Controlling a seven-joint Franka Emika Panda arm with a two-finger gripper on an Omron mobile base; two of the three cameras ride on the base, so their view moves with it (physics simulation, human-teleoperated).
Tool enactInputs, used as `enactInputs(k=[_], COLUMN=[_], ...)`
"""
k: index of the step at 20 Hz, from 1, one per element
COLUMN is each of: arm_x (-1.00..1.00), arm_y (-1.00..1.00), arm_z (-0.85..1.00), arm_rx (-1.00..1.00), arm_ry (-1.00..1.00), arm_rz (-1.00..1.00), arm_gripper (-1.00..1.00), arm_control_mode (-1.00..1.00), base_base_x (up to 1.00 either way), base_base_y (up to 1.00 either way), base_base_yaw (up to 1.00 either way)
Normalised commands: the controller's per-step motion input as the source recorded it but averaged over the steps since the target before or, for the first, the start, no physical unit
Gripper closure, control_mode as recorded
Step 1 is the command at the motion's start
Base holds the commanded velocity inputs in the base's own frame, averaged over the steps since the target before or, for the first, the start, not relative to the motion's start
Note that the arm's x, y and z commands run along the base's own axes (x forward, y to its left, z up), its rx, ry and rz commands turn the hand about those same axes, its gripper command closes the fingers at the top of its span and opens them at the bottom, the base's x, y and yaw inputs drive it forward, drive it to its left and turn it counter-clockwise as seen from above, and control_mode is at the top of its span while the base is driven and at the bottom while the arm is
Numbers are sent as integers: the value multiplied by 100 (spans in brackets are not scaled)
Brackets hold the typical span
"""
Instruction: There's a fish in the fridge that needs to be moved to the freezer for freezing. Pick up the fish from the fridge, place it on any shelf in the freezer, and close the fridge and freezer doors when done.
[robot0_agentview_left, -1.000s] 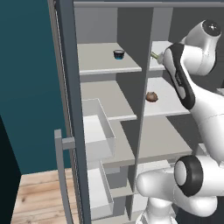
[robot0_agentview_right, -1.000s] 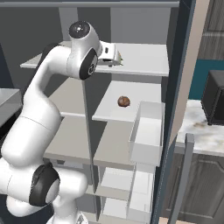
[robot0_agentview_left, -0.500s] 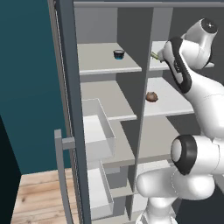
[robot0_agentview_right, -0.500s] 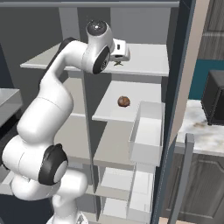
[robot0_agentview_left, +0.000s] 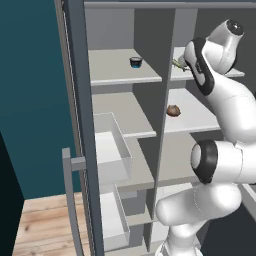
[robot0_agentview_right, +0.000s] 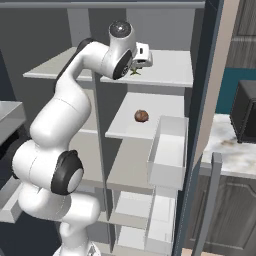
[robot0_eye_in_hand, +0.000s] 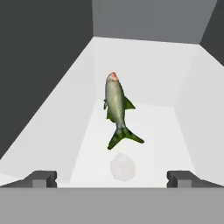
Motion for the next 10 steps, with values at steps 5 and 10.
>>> enactInputs(k=[5,10], arm_x=[23,41], arm_y=[10,6], arm_z=[-25,-21], arm_rx=[-2,-2], arm_ry=[0,4], arm_rz=[1,2], arm_gripper=[-100,-100], arm_control_mode=[-100,-100], base_base_x=[0,0], base_base_y=[0,0], base_base_yaw=[0,0])
